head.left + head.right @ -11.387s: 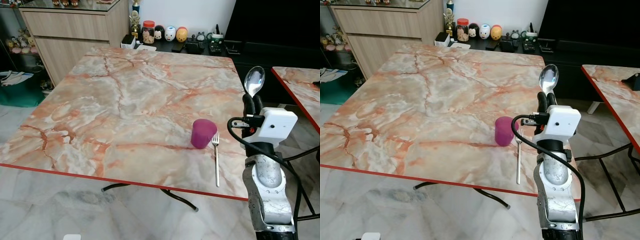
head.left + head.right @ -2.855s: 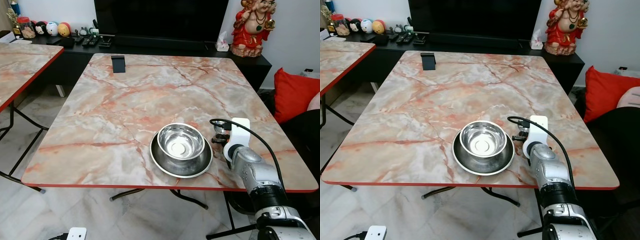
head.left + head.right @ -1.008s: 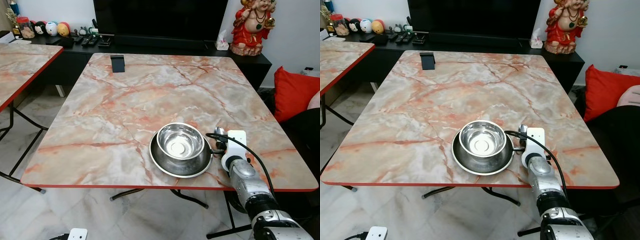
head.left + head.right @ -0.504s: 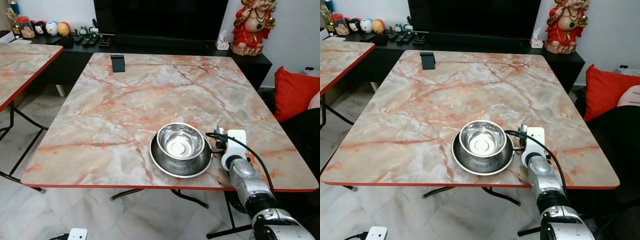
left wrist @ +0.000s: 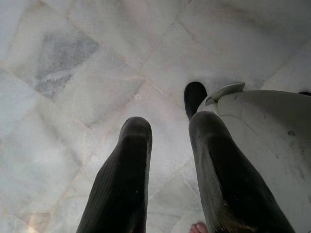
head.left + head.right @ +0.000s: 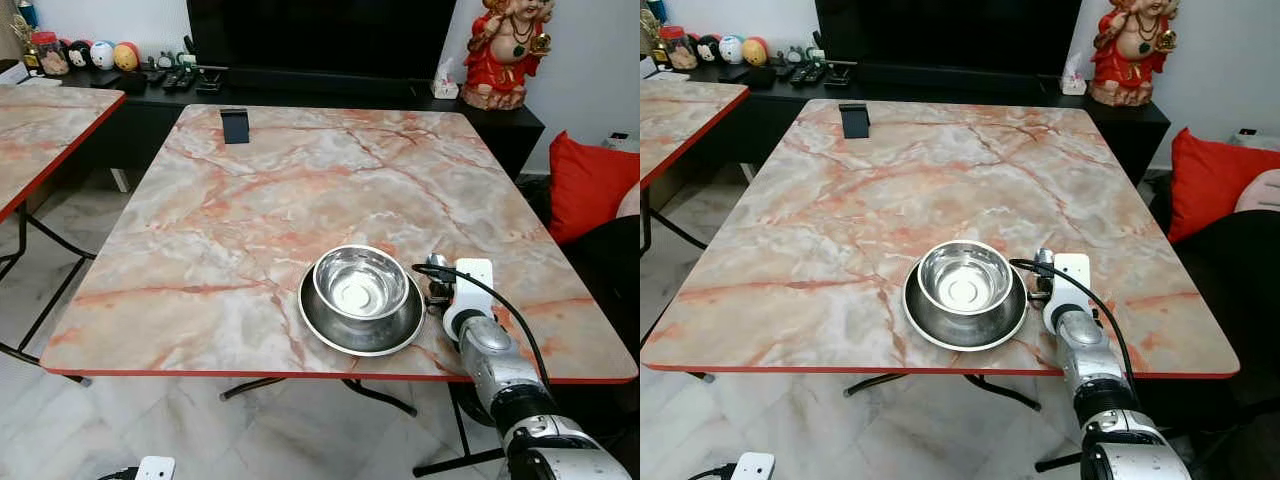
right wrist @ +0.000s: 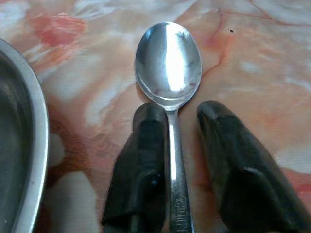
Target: Setting the table
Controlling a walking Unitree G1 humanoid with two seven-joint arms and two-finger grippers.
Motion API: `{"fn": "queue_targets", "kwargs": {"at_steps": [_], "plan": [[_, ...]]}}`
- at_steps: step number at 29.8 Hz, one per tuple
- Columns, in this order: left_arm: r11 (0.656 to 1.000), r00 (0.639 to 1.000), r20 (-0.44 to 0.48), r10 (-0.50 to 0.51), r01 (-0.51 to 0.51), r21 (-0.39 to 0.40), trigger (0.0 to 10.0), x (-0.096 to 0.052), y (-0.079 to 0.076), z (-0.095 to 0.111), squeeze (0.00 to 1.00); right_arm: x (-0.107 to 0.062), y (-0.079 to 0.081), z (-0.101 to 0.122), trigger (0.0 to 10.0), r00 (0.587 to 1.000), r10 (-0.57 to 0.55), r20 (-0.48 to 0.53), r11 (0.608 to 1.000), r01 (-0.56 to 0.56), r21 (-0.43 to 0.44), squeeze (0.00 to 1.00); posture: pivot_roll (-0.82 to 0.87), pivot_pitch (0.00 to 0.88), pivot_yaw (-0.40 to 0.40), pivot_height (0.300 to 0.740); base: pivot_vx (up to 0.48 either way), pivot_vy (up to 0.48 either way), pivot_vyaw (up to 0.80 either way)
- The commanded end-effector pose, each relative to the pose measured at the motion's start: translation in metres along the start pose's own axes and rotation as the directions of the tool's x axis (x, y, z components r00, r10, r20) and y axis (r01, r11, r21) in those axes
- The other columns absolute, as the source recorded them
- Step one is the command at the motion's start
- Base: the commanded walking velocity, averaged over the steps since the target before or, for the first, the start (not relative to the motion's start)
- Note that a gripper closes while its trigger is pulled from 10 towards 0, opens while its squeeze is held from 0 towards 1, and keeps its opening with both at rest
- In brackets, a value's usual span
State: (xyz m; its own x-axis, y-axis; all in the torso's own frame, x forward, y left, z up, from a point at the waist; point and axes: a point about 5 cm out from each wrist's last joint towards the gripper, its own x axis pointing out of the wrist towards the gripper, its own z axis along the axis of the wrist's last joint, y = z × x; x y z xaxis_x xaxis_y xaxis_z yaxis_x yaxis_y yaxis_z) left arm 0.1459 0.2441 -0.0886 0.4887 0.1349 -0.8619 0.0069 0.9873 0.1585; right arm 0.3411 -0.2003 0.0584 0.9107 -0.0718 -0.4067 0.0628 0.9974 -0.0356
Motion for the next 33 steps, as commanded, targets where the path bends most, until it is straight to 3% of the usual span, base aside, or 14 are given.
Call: {"fn": "queue_targets", "kwargs": {"at_steps": [1,2,3,9,33], "plan": [[1.000,1.000,-0.007,-0.003,0.003,-0.003,10.0,0.000,-0.001,0.000,0.00,0.001,-0.003,0.003,10.0,1.000,-0.013,0.004,1.000,0.013,0.004,0.72,0.08,0.000,-0.053,0.715,0.000,0.000,0.00],[1.000,1.000,-0.007,-0.003,0.003,-0.002,10.0,0.000,-0.001,0.000,0.00,0.001,-0.003,0.004,10.0,1.000,-0.014,0.005,1.000,0.014,0.004,0.15,0.08,0.000,-0.053,0.715,0.000,0.000,0.00],[1.000,1.000,-0.007,-0.003,0.003,-0.001,10.0,0.000,-0.001,0.000,0.00,0.001,-0.003,0.005,10.0,1.000,-0.016,0.010,1.000,0.016,0.005,0.00,0.08,0.000,-0.052,0.715,0.000,0.000,0.00],[1.000,1.000,-0.006,-0.006,0.006,0.001,10.0,0.000,-0.001,0.000,0.00,0.001,-0.002,0.010,10.0,0.999,-0.013,0.036,0.998,0.011,0.057,0.00,0.08,0.000,-0.049,0.715,0.000,0.000,0.00],[1.000,1.000,-0.005,-0.016,0.016,0.007,10.0,0.000,-0.001,-0.001,0.00,0.001,-0.006,0.020,10.0,0.998,-0.009,0.063,0.999,0.006,0.048,0.00,0.07,0.000,-0.047,0.715,0.000,0.000,0.00]]}}
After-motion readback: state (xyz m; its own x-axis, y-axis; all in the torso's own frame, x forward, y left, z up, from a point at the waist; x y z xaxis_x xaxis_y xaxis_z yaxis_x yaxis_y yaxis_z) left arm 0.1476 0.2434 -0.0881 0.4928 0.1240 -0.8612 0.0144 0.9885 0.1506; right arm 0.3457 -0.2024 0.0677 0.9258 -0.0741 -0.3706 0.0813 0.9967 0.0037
